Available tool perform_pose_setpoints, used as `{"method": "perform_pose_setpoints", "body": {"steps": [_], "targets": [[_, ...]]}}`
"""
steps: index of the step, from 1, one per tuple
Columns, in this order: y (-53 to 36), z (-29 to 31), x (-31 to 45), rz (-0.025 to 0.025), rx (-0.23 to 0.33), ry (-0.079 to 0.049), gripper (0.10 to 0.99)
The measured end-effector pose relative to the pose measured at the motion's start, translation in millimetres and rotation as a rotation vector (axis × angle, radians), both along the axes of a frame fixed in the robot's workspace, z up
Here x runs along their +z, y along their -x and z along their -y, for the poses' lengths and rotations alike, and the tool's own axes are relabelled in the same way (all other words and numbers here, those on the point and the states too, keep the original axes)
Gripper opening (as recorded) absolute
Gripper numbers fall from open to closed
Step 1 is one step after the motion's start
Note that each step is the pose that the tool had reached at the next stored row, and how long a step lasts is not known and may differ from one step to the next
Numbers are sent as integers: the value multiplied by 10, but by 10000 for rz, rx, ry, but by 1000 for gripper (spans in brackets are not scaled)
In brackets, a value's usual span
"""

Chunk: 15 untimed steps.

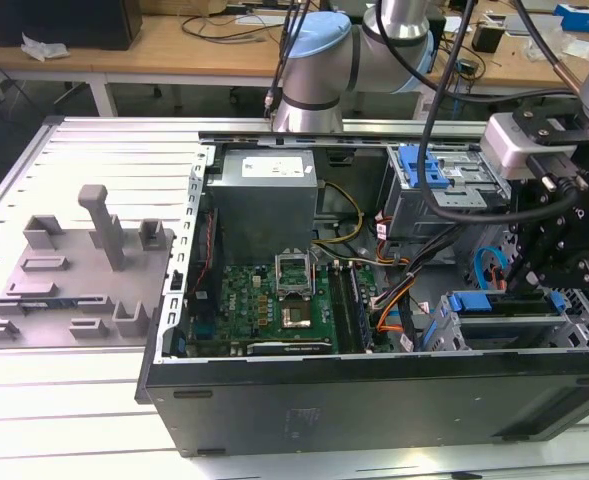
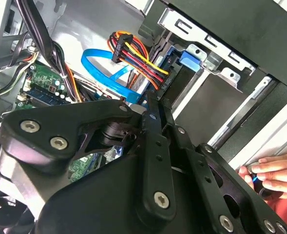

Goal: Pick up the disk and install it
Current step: 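Insert the second disk wire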

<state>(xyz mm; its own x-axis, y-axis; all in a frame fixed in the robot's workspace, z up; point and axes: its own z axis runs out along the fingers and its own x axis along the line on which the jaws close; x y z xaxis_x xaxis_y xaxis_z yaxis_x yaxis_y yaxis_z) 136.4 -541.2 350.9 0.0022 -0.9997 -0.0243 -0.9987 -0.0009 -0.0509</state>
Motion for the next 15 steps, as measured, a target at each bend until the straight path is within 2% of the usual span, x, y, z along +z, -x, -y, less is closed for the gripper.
{"method": "perform_pose_setpoints", "body": {"steps": [15], "targets": [[-1, 12, -40, -8, 0, 0, 165]]}}
